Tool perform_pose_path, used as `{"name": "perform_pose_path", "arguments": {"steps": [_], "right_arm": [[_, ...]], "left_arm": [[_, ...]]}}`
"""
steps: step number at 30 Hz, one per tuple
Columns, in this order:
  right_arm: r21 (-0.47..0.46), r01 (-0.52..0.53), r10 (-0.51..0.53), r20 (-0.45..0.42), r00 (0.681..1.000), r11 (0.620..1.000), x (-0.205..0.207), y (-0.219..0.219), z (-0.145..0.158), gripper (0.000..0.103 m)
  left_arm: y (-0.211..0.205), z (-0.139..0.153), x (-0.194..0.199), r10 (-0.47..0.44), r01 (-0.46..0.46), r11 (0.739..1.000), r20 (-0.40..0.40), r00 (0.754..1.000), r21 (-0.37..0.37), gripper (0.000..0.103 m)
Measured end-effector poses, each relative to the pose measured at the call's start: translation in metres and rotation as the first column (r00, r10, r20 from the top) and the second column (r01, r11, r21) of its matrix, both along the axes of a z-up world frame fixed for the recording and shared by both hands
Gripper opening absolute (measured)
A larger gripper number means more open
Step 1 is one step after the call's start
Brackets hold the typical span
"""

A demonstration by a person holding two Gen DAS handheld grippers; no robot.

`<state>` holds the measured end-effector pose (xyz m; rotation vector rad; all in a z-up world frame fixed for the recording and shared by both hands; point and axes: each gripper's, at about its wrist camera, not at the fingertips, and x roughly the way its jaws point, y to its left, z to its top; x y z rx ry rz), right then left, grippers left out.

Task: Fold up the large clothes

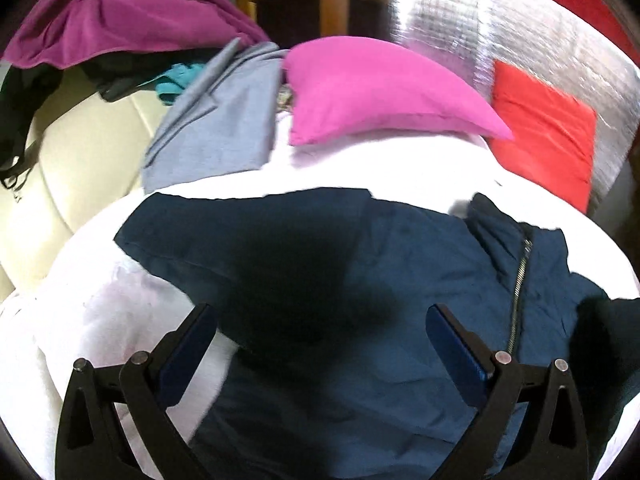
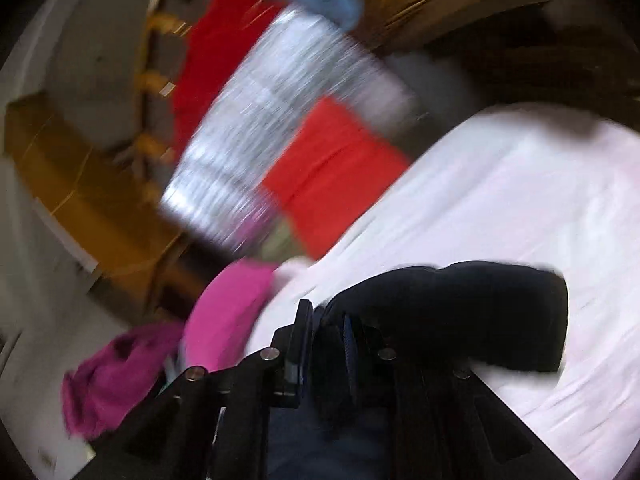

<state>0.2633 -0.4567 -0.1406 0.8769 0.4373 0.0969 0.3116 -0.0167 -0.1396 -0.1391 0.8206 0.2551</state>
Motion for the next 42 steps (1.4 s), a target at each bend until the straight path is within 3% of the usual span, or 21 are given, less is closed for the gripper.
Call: {"name": "perform_pose_path", "arguments": {"steps": [5,9,10,12,13,14,17,19,22,24,29,31,34,39,42], "right_arm": [[0.032,-0.158,0.158,-0.013,0.987,0.987,0.022,0.094,-0.02,0.02],[0.12,-0.233,0.248,-0.132,0.96,0.965,0.04,0.144,-0.075,0.02],[0.136,-0.244,0.265,-0.172,0.949,0.96,0.041,0.153,-0.089,0.026],[0.182,-0.26,0.3,-0.24,0.923,0.948,0.04,0.163,-0.114,0.056],[0.212,-0.257,0.309,-0.268,0.913,0.943,0.033,0.163,-0.125,0.079],[0.232,-0.25,0.311,-0.283,0.907,0.94,0.027,0.161,-0.132,0.081],[0.237,-0.283,0.34,-0.255,0.905,0.93,0.01,0.145,-0.128,0.081],[0.224,-0.287,0.333,-0.206,0.92,0.931,-0.002,0.128,-0.116,0.081],[0.202,-0.221,0.247,-0.117,0.962,0.954,-0.018,0.102,-0.091,0.081],[0.198,-0.121,0.147,-0.122,0.982,0.973,-0.027,0.072,-0.092,0.079],[0.258,0.036,0.01,-0.175,0.984,0.966,-0.022,0.019,-0.119,0.051],[0.321,0.083,-0.012,-0.218,0.976,0.944,-0.014,0.009,-0.143,0.048],[0.382,0.114,-0.025,-0.23,0.973,0.917,-0.013,0.003,-0.171,0.028],[0.293,0.077,-0.023,-0.185,0.983,0.953,-0.014,0.009,-0.169,0.025],[0.201,0.06,-0.032,-0.142,0.989,0.978,-0.017,0.019,-0.165,0.025]], "left_arm": [[0.033,0.005,-0.001,0.055,-0.055,0.998,0.015,0.998,-0.037,0.103],[0.055,0.006,-0.002,0.088,-0.087,0.993,0.012,0.996,-0.082,0.103],[0.059,0.006,-0.002,0.092,-0.091,0.991,0.008,0.996,-0.094,0.103],[0.063,0.003,0.0,0.099,-0.099,0.988,-0.004,0.995,-0.116,0.103],[0.065,0.003,-0.001,0.098,-0.098,0.987,-0.007,0.995,-0.127,0.103],[0.065,0.003,0.0,0.092,-0.093,0.986,-0.007,0.996,-0.137,0.103],[0.061,0.005,-0.001,0.082,-0.081,0.987,0.002,0.997,-0.137,0.103],[0.056,0.005,-0.002,0.058,-0.057,0.988,0.004,0.998,-0.144,0.103],[0.046,0.005,-0.003,0.018,-0.015,0.985,0.018,1.0,-0.171,0.103],[0.033,0.007,-0.004,-0.032,0.04,0.981,0.044,0.999,-0.192,0.103],[-0.005,0.008,-0.006,-0.163,0.176,0.968,0.089,0.983,-0.177,0.103],[-0.018,0.005,-0.006,-0.192,0.205,0.968,0.096,0.977,-0.144,0.103],[-0.033,-0.003,-0.006,-0.242,0.25,0.962,0.082,0.967,-0.112,0.103],[-0.055,-0.021,-0.009,-0.305,0.305,0.942,0.02,0.952,-0.142,0.103],[-0.075,-0.025,-0.015,-0.364,0.355,0.92,-0.024,0.931,-0.163,0.103]]}}
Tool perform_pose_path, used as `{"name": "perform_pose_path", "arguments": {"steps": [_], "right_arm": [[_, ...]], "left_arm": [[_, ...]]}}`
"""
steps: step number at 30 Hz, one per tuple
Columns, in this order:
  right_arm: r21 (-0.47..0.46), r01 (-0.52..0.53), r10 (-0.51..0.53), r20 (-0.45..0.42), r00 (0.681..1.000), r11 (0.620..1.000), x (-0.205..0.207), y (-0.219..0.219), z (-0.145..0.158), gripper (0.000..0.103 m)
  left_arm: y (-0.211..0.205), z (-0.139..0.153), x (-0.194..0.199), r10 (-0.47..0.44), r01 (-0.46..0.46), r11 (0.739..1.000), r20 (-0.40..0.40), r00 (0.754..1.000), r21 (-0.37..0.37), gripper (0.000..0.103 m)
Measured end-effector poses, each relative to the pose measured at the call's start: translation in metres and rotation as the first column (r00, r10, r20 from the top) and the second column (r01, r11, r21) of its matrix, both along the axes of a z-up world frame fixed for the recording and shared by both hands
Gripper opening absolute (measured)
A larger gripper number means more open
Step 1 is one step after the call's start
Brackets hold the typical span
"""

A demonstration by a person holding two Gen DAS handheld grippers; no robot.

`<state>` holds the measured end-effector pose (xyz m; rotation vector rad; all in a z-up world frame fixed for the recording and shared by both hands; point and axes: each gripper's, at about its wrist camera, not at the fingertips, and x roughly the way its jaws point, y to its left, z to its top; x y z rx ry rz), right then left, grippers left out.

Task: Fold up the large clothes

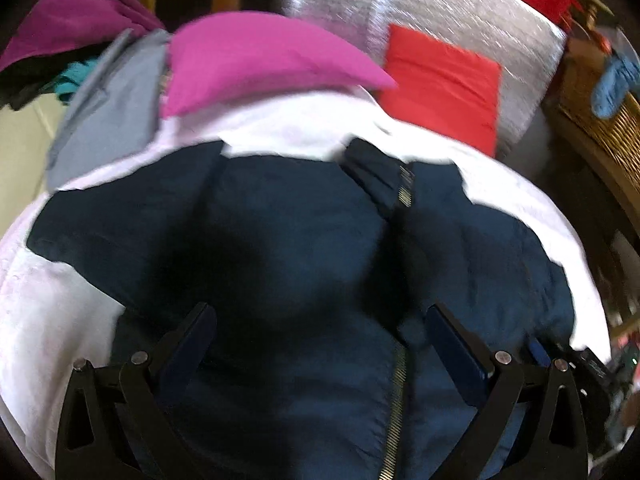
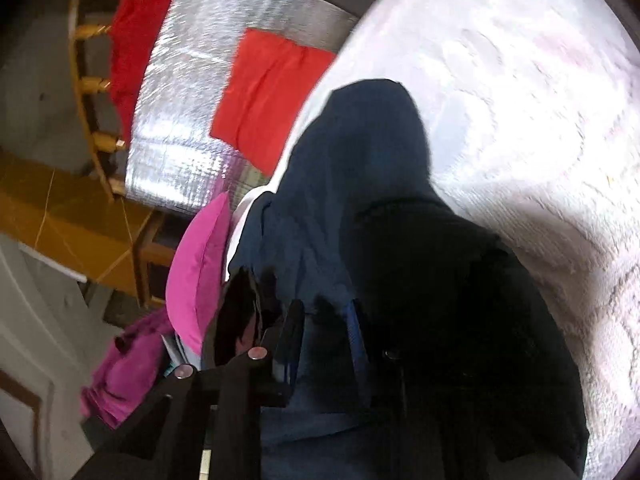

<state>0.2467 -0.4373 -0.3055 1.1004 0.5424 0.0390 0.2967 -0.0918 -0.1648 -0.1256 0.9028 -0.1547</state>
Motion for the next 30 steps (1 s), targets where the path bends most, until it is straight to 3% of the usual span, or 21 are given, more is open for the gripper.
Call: {"name": "perform_pose_path", "arguments": {"steps": [3,6,16,19,22,25,26,27,28,30], "right_arm": [[-0.034,0.005,-0.004,0.019,1.0,0.999,0.01,0.012,0.006,0.025],[-0.046,0.005,-0.002,0.048,0.999,0.999,0.009,0.014,0.006,0.026],[-0.05,0.0,0.006,0.118,0.993,0.999,0.013,0.015,0.005,0.027],[-0.06,-0.003,0.011,0.131,0.991,0.998,0.016,0.015,0.006,0.027],[-0.06,-0.006,0.015,0.144,0.989,0.998,0.017,0.014,0.005,0.027],[-0.064,-0.009,0.018,0.152,0.988,0.998,0.017,0.015,0.005,0.027],[-0.067,-0.009,0.019,0.153,0.988,0.998,0.018,0.015,0.005,0.027],[-0.07,-0.01,0.02,0.155,0.988,0.998,0.018,0.015,0.005,0.027],[-0.073,-0.011,0.022,0.156,0.987,0.997,0.019,0.016,0.005,0.027],[-0.08,-0.009,0.022,0.16,0.987,0.997,0.019,0.017,0.005,0.027]], "left_arm": [[-0.019,0.002,-0.007,-0.067,0.062,0.996,-0.062,0.996,-0.069,0.103],[-0.038,0.01,-0.01,-0.088,0.081,0.993,-0.077,0.993,-0.083,0.103],[-0.106,0.025,0.023,-0.083,0.1,0.983,-0.116,0.99,0.152,0.103],[-0.131,0.022,0.024,-0.101,0.125,0.96,-0.109,0.989,0.251,0.103],[-0.153,0.006,0.028,-0.123,0.159,0.909,-0.116,0.986,0.386,0.103],[-0.149,-0.004,0.033,-0.111,0.149,0.901,-0.115,0.987,0.406,0.101],[-0.144,-0.007,0.035,-0.108,0.144,0.909,-0.115,0.988,0.392,0.098],[-0.138,-0.009,0.038,-0.101,0.139,0.916,-0.118,0.988,0.376,0.079],[-0.134,-0.01,0.039,-0.1,0.14,0.923,-0.129,0.987,0.358,0.051],[-0.12,-0.009,0.044,-0.098,0.142,0.945,-0.161,0.982,0.295,0.034]]}}
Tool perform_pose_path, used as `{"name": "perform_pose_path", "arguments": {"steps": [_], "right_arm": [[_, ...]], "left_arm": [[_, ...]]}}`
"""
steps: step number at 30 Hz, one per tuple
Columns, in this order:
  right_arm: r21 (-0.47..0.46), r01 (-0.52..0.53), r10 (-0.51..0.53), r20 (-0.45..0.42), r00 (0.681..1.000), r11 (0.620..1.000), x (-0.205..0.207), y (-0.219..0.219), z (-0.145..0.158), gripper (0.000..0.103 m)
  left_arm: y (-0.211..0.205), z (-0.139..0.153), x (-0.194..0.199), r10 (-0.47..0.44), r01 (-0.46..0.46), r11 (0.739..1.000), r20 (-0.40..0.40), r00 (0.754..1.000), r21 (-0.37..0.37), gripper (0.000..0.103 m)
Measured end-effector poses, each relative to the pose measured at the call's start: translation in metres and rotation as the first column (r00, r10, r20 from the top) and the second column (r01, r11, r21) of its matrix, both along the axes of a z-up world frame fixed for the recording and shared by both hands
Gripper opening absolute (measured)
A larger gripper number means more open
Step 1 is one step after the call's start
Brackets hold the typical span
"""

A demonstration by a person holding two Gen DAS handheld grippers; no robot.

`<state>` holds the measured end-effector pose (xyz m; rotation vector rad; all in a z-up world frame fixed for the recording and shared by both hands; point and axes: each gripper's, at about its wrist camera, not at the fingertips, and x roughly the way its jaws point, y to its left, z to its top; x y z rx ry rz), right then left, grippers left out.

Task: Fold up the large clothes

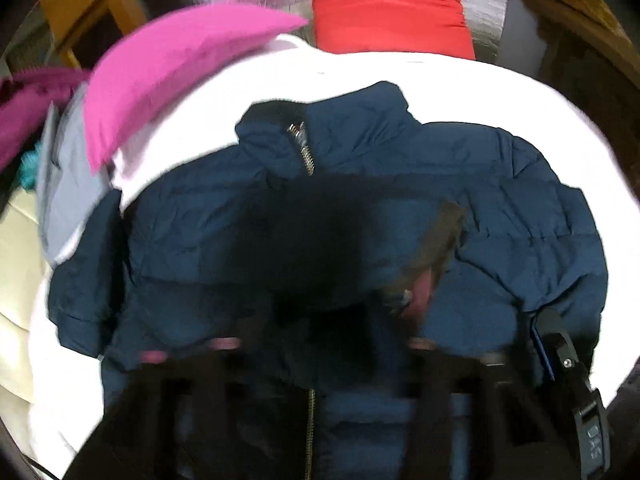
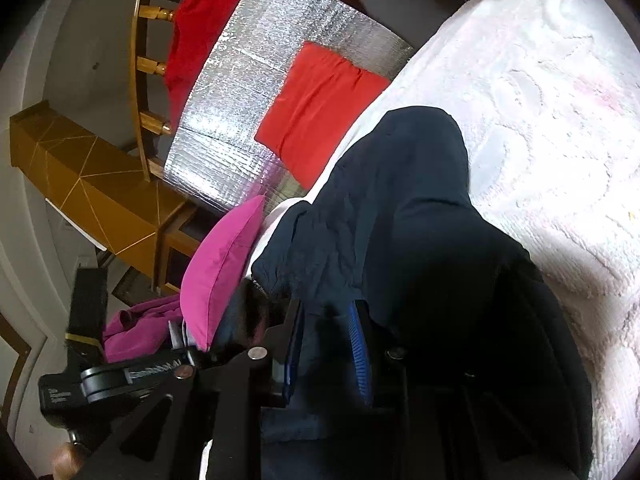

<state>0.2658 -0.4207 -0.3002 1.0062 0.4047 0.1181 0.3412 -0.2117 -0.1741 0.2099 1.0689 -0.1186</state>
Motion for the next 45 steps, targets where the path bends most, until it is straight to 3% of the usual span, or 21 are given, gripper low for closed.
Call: {"name": "perform_pose_path", "arguments": {"steps": [1,6,8,14,15,17,19,22,25,27,31,34,38,41,43,45], "right_arm": [[-0.001,0.0,0.0,0.0,1.0,1.0,0.0,0.0,0.0,0.027],[-0.01,0.002,-0.002,-0.002,1.0,1.0,0.0,0.002,0.0,0.027],[-0.015,0.003,-0.003,-0.004,1.0,1.0,0.0,0.003,0.001,0.027],[-0.025,0.006,-0.006,-0.009,1.0,1.0,0.0,0.005,0.001,0.027],[-0.027,0.006,-0.006,-0.011,1.0,1.0,0.0,0.005,0.001,0.027],[-0.029,0.006,-0.006,-0.012,1.0,1.0,0.0,0.005,0.001,0.027],[-0.031,0.007,-0.007,-0.013,1.0,1.0,0.0,0.006,0.001,0.027],[-0.032,0.007,-0.007,-0.015,1.0,0.999,0.0,0.006,0.001,0.027],[-0.034,0.008,-0.008,-0.016,1.0,0.999,-0.001,0.006,0.001,0.027],[-0.034,0.008,-0.008,-0.016,1.0,0.999,-0.001,0.006,0.001,0.027],[-0.038,0.01,-0.011,-0.014,1.0,0.999,-0.001,0.007,0.001,0.027],[-0.039,0.01,-0.011,-0.014,1.0,0.999,-0.001,0.007,0.001,0.027],[-0.038,0.01,-0.011,-0.014,1.0,0.999,-0.001,0.007,0.001,0.027],[-0.038,0.01,-0.011,-0.014,1.0,0.999,-0.001,0.007,0.001,0.027],[-0.038,0.01,-0.011,-0.014,1.0,0.999,-0.001,0.007,0.001,0.027],[-0.038,0.011,-0.011,-0.014,1.0,0.999,-0.001,0.007,0.001,0.027]], "left_arm": [[0.008,0.004,0.001,0.003,-0.003,1.0,0.002,1.0,-0.03,0.027],[0.056,0.035,0.0,0.028,-0.023,0.995,0.046,0.999,-0.1,0.021],[0.085,0.047,0.002,0.069,-0.063,0.993,0.055,0.996,-0.098,0.013],[0.174,0.071,0.006,0.182,-0.173,0.978,0.069,0.981,-0.119,0.013],[0.19,0.075,0.005,0.202,-0.193,0.974,0.073,0.977,-0.118,0.016],[0.225,0.08,0.004,0.245,-0.234,0.964,0.074,0.967,-0.125,0.033],[0.269,0.083,0.0,0.324,-0.312,0.941,0.084,0.942,-0.133,0.071],[0.32,0.08,-0.002,0.416,-0.402,0.906,0.103,0.904,-0.132,0.074],[0.373,0.062,0.0,0.493,-0.481,0.86,0.036,0.869,-0.17,0.074],[0.406,0.046,0.003,0.547,-0.539,0.812,-0.028,0.836,-0.224,0.074],[0.439,0.014,0.012,0.595,-0.597,0.723,-0.127,0.794,-0.348,0.074],[0.455,-0.009,0.017,0.619,-0.637,0.64,-0.202,0.759,-0.429,0.074],[0.47,-0.039,0.023,0.645,-0.68,0.511,-0.288,0.708,-0.526,0.072],[0.477,-0.055,0.031,0.654,-0.692,0.448,-0.321,0.686,-0.567,0.06],[0.482,-0.063,0.034,0.657,-0.695,0.409,-0.339,0.674,-0.591,0.041],[0.487,-0.071,0.038,0.666,-0.694,0.372,-0.344,0.662,-0.616,0.039]]}}
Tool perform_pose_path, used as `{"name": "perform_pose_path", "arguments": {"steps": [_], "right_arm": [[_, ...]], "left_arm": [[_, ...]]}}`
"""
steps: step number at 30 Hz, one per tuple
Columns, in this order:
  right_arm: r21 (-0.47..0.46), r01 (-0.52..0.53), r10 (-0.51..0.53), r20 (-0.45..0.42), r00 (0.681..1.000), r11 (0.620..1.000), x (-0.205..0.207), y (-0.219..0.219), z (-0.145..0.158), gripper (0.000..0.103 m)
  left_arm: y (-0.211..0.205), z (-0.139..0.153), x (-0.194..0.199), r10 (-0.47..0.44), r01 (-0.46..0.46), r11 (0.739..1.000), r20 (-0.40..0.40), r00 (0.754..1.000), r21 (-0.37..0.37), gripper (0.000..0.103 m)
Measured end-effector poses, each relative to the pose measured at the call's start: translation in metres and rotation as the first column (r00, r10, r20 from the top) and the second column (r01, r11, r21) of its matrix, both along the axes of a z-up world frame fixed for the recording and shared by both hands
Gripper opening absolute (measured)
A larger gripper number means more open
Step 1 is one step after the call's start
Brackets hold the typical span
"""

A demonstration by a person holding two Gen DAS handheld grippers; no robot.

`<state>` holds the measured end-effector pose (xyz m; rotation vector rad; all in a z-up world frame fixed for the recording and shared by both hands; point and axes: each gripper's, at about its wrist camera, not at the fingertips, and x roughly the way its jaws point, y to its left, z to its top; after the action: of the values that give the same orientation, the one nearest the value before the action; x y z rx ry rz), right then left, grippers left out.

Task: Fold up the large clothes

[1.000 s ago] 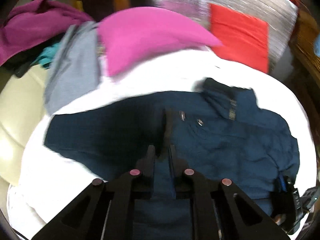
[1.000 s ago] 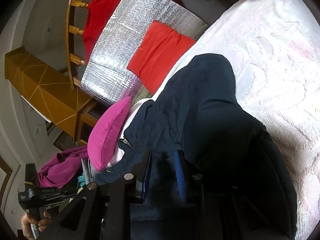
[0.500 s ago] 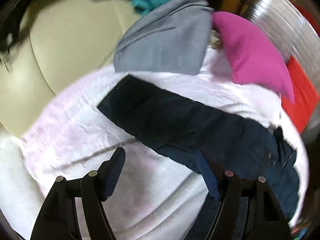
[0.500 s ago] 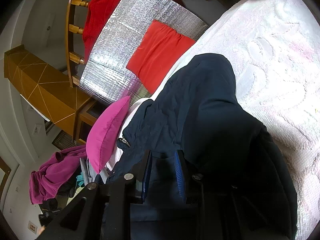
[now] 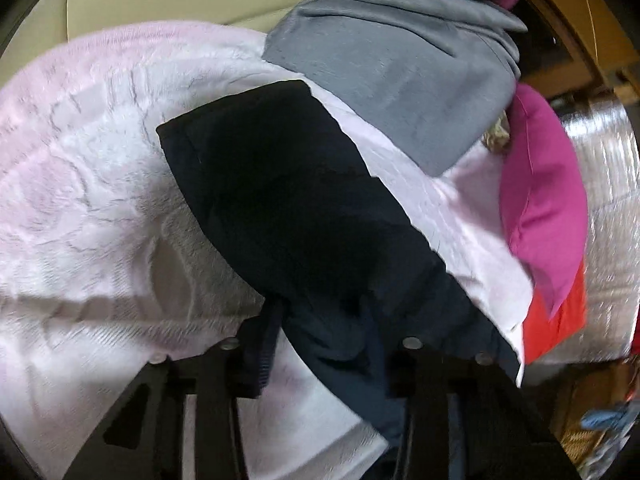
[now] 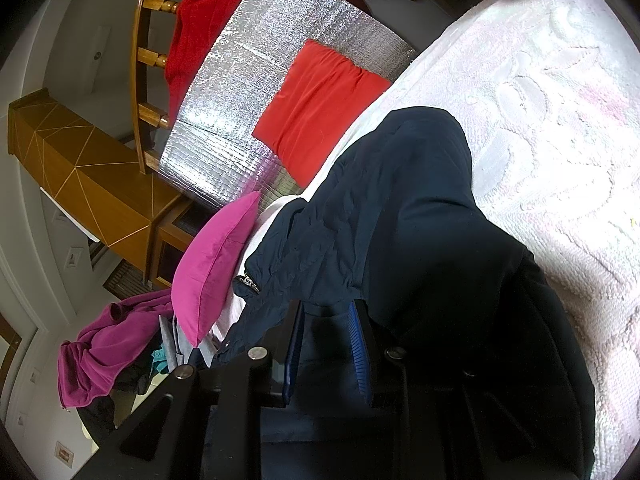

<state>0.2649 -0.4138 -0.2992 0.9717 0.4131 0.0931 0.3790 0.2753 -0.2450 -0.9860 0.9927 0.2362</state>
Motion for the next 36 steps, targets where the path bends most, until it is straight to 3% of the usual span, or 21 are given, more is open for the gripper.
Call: {"name": "perform_pose_path", "arguments": {"steps": [4,7,12,17,21,24,26,27,30,33,34,35,36], "right_arm": [[0.0,0.0,0.0,0.0,1.0,1.0,0.0,0.0,0.0,0.027],[0.001,0.0,0.0,0.0,1.0,1.0,0.0,0.0,0.0,0.027],[0.006,-0.001,0.001,0.001,1.0,1.0,0.0,0.0,0.0,0.027],[0.015,-0.005,0.005,0.001,1.0,1.0,0.001,-0.003,0.0,0.028],[0.009,-0.002,0.002,-0.017,1.0,1.0,0.002,-0.003,0.003,0.028],[0.03,-0.022,0.024,-0.046,0.999,0.999,0.002,-0.004,0.01,0.037],[0.04,-0.037,0.038,-0.032,0.999,0.999,-0.004,-0.005,0.019,0.062],[0.018,-0.024,0.024,-0.018,1.0,1.0,-0.012,-0.005,0.028,0.066],[-0.024,0.002,-0.002,0.003,1.0,1.0,-0.033,-0.011,0.047,0.069],[-0.034,0.026,-0.025,0.005,1.0,0.999,-0.051,-0.024,0.059,0.069],[-0.056,0.04,-0.04,0.003,0.999,0.998,-0.058,-0.028,0.064,0.069],[-0.081,0.052,-0.052,0.0,0.999,0.995,-0.064,-0.03,0.068,0.069],[-0.119,0.063,-0.064,-0.008,0.998,0.991,-0.071,-0.033,0.072,0.069]], "left_arm": [[0.005,-0.009,0.007,0.023,-0.022,0.999,0.034,0.999,-0.033,0.02],[0.0,0.006,0.01,0.011,-0.012,1.0,0.064,0.998,0.02,0.012],[-0.032,0.073,0.017,-0.112,0.085,0.976,0.128,0.986,0.199,0.01],[-0.095,0.156,0.006,-0.281,0.194,0.903,0.187,0.941,0.383,0.009],[-0.165,0.212,-0.01,-0.426,0.261,0.829,0.256,0.868,0.495,0.008],[-0.219,0.234,-0.028,-0.531,0.326,0.776,0.281,0.8,0.54,0.008],[-0.256,0.24,-0.037,-0.598,0.386,0.742,0.281,0.751,0.548,0.008],[-0.273,0.24,-0.041,-0.627,0.416,0.724,0.275,0.729,0.55,0.007],[-0.325,0.227,-0.052,-0.715,0.516,0.66,0.244,0.655,0.547,0.007],[-0.378,0.199,-0.061,-0.799,0.623,0.563,0.166,0.578,0.542,0.007],[-0.391,0.187,-0.062,-0.823,0.666,0.532,0.134,0.552,0.523,0.012],[-0.408,0.169,-0.062,-0.858,0.736,0.481,0.084,0.507,0.476,0.017],[-0.417,0.157,-0.063,-0.88,0.781,0.445,0.055,0.471,0.439,0.034]]}}
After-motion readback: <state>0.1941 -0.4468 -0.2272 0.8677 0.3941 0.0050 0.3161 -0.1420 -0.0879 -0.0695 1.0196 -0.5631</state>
